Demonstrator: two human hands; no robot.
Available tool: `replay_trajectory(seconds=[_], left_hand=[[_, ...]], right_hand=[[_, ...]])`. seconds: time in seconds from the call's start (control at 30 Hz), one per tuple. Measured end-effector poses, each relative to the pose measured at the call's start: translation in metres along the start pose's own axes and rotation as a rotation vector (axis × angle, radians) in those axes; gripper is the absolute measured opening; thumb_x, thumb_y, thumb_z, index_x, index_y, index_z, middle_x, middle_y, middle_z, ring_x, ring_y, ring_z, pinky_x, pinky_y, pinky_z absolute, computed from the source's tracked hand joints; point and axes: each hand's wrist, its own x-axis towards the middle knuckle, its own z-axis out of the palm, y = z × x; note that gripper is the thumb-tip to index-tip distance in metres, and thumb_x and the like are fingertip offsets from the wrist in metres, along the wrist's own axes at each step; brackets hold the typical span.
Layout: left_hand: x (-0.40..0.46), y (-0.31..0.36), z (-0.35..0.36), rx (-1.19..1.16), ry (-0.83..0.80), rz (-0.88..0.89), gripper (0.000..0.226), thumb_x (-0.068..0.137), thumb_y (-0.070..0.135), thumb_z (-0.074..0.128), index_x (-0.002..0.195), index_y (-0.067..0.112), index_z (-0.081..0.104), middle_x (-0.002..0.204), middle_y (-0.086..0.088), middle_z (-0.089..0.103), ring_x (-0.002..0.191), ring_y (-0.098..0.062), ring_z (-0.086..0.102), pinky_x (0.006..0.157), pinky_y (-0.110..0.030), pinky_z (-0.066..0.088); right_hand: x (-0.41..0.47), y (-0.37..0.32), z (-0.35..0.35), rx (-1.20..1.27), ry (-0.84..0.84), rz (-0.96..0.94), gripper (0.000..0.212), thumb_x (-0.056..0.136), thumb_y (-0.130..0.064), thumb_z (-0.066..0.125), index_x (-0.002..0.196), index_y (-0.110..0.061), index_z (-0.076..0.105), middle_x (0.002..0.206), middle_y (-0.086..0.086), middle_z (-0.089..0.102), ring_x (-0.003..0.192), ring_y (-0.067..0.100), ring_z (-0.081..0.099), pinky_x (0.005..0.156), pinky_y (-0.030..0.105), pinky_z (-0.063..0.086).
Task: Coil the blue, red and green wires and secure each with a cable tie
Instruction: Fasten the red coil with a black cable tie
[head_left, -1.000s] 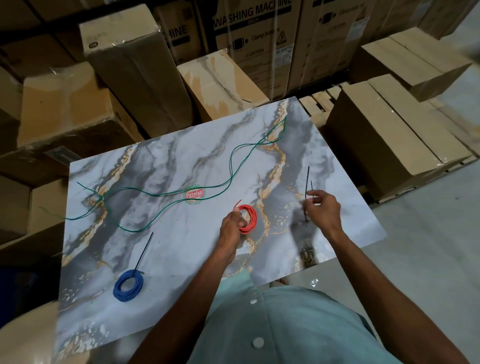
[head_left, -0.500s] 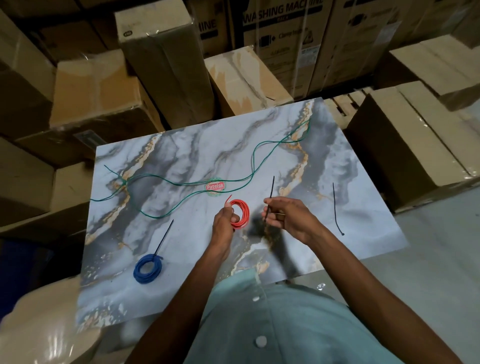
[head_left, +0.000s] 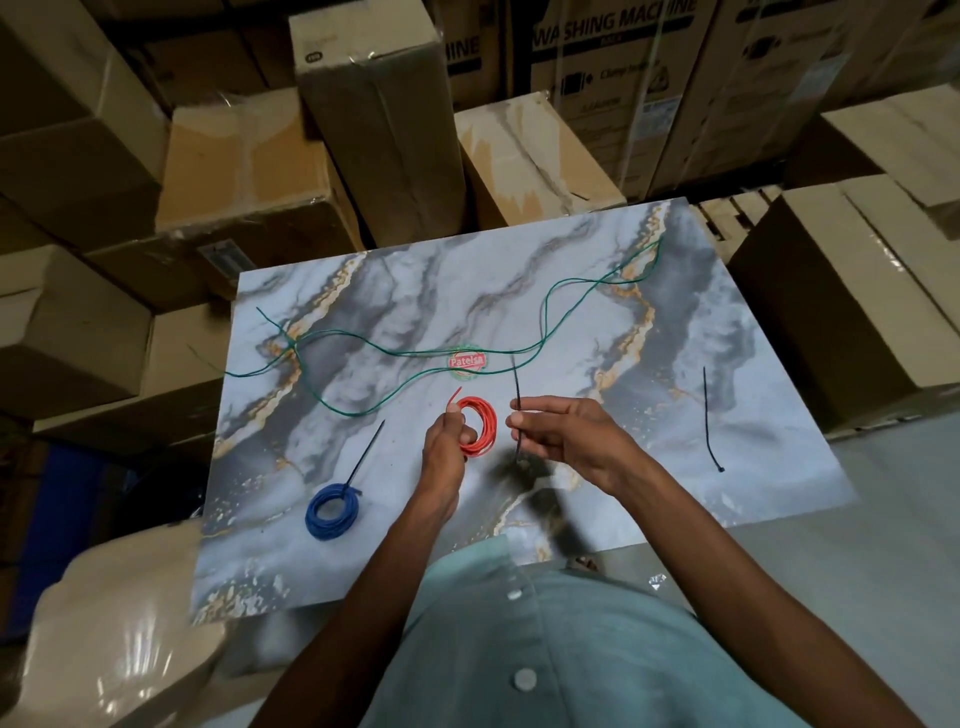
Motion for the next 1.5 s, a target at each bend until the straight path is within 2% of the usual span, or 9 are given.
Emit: replay_trajectory(seconds=[0.13, 0.27, 0.4, 0.8, 1.07, 1.2, 1.3, 1.4, 1.5], left_hand=[[-0.001, -0.001, -0.006, 0.020, 0.006, 0.025, 0.038, 0.107, 0.035, 0.037, 0.076, 0.018, 0.050, 0.071, -0.001, 0.047, 0.067, -0.015, 0.042, 0.068, -0.032, 0.034], [-0.003, 0.000, -0.010, 0.027, 0.019, 0.042, 0.040, 0.107, 0.036, 0.037, 0.075, 0.016, 0.049, 0.071, -0.002, 0.048, 0.066, -0.015, 0.041, 0.066, -0.033, 0.033], [-0.003, 0.000, -0.012, 0.035, 0.012, 0.051, 0.039, 0.107, 0.035, 0.036, 0.076, 0.015, 0.048, 0.073, -0.003, 0.048, 0.069, -0.017, 0.042, 0.067, -0.032, 0.034], [-0.006, 0.008, -0.011, -0.018, 0.092, 0.071, 0.039, 0.109, 0.035, 0.033, 0.088, 0.008, 0.051, 0.075, -0.003, 0.048, 0.068, -0.014, 0.043, 0.066, -0.027, 0.035], [-0.002, 0.012, -0.016, -0.013, 0.166, 0.049, 0.038, 0.108, 0.038, 0.031, 0.094, 0.010, 0.052, 0.079, -0.001, 0.050, 0.072, -0.013, 0.045, 0.065, -0.022, 0.035], [-0.001, 0.011, -0.019, -0.022, 0.185, 0.035, 0.039, 0.108, 0.040, 0.031, 0.101, 0.009, 0.054, 0.082, -0.002, 0.054, 0.076, -0.015, 0.048, 0.065, -0.023, 0.035], [-0.002, 0.010, -0.020, -0.030, 0.188, 0.029, 0.039, 0.108, 0.039, 0.031, 0.103, 0.008, 0.054, 0.083, -0.003, 0.054, 0.074, -0.015, 0.048, 0.065, -0.024, 0.036], [-0.001, 0.008, -0.024, -0.034, 0.192, 0.030, 0.039, 0.108, 0.039, 0.032, 0.097, 0.009, 0.054, 0.080, -0.002, 0.052, 0.073, -0.017, 0.047, 0.066, -0.027, 0.037], [0.000, 0.007, -0.028, -0.045, 0.203, 0.021, 0.040, 0.108, 0.039, 0.033, 0.092, 0.009, 0.054, 0.078, -0.002, 0.052, 0.072, -0.017, 0.046, 0.065, -0.028, 0.036]], right_hand=[[-0.001, 0.005, 0.007, -0.118, -0.014, -0.023, 0.020, 0.095, -0.005, 0.071, 0.114, -0.005, 0.075, 0.103, 0.014, 0.079, 0.083, 0.017, 0.072, 0.079, 0.028, 0.059], [0.001, 0.010, 0.013, -0.124, 0.015, 0.015, 0.018, 0.099, -0.003, 0.062, 0.106, -0.007, 0.079, 0.094, 0.011, 0.077, 0.083, 0.018, 0.073, 0.073, 0.025, 0.060], [-0.001, 0.012, 0.015, -0.108, 0.012, 0.016, 0.019, 0.100, 0.003, 0.058, 0.104, 0.001, 0.077, 0.088, 0.012, 0.076, 0.084, 0.021, 0.076, 0.075, 0.023, 0.062], [-0.008, 0.023, 0.006, -0.282, 0.081, 0.035, 0.011, 0.086, -0.003, 0.076, 0.095, -0.006, 0.081, 0.079, 0.011, 0.073, 0.065, 0.015, 0.063, 0.061, 0.022, 0.053], [-0.014, 0.027, 0.003, -0.308, 0.021, -0.048, 0.013, 0.093, -0.003, 0.069, 0.099, -0.010, 0.078, 0.077, 0.012, 0.069, 0.071, 0.020, 0.063, 0.068, 0.028, 0.053], [-0.017, 0.024, 0.008, -0.234, -0.085, -0.101, 0.010, 0.088, -0.002, 0.076, 0.095, -0.007, 0.081, 0.084, 0.015, 0.071, 0.079, 0.025, 0.063, 0.085, 0.039, 0.053], [-0.020, 0.020, 0.012, -0.199, -0.178, -0.156, 0.034, 0.076, -0.011, 0.085, 0.109, -0.006, 0.079, 0.094, 0.007, 0.074, 0.092, 0.017, 0.070, 0.093, 0.030, 0.056], [-0.017, 0.015, 0.015, -0.212, -0.120, -0.263, 0.022, 0.089, -0.004, 0.076, 0.110, -0.005, 0.078, 0.089, 0.002, 0.075, 0.084, 0.013, 0.069, 0.081, 0.023, 0.056], [-0.012, 0.007, 0.017, -0.170, -0.125, -0.264, 0.017, 0.101, -0.009, 0.063, 0.109, -0.007, 0.077, 0.087, -0.001, 0.072, 0.083, 0.011, 0.065, 0.078, 0.023, 0.055]])
